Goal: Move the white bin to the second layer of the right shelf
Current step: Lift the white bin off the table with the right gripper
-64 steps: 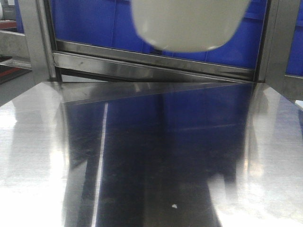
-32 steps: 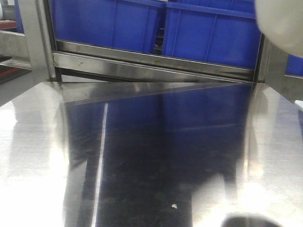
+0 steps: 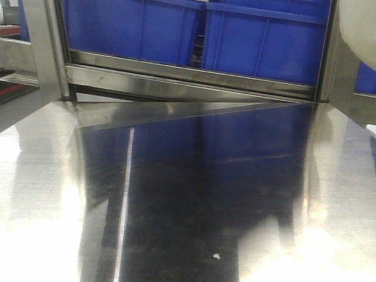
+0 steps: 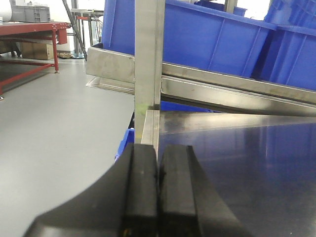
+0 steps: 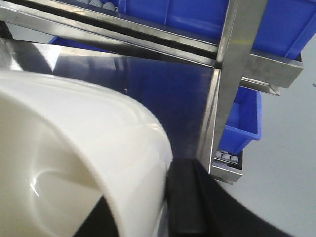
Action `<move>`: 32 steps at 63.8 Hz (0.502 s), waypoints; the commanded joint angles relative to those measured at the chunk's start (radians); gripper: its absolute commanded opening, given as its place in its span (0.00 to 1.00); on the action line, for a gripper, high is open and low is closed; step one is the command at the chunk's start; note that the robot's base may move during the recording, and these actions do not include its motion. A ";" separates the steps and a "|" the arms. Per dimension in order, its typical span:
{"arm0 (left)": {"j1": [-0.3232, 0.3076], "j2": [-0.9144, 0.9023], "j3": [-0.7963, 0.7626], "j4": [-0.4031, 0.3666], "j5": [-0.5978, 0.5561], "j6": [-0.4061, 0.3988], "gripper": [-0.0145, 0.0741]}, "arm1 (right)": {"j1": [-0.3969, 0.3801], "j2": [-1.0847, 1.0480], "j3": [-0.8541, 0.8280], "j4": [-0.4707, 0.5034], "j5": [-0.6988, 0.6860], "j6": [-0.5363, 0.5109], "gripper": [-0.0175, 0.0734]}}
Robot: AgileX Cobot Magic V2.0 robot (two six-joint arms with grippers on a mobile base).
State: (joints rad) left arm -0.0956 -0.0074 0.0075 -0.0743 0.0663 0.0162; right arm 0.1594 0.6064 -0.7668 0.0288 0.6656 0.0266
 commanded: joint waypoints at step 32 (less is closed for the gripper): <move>-0.006 -0.002 0.037 -0.001 -0.086 -0.007 0.26 | -0.007 -0.002 -0.029 0.001 -0.084 0.002 0.25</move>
State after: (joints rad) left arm -0.0956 -0.0074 0.0075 -0.0743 0.0663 0.0162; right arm 0.1594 0.6064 -0.7668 0.0288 0.6696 0.0266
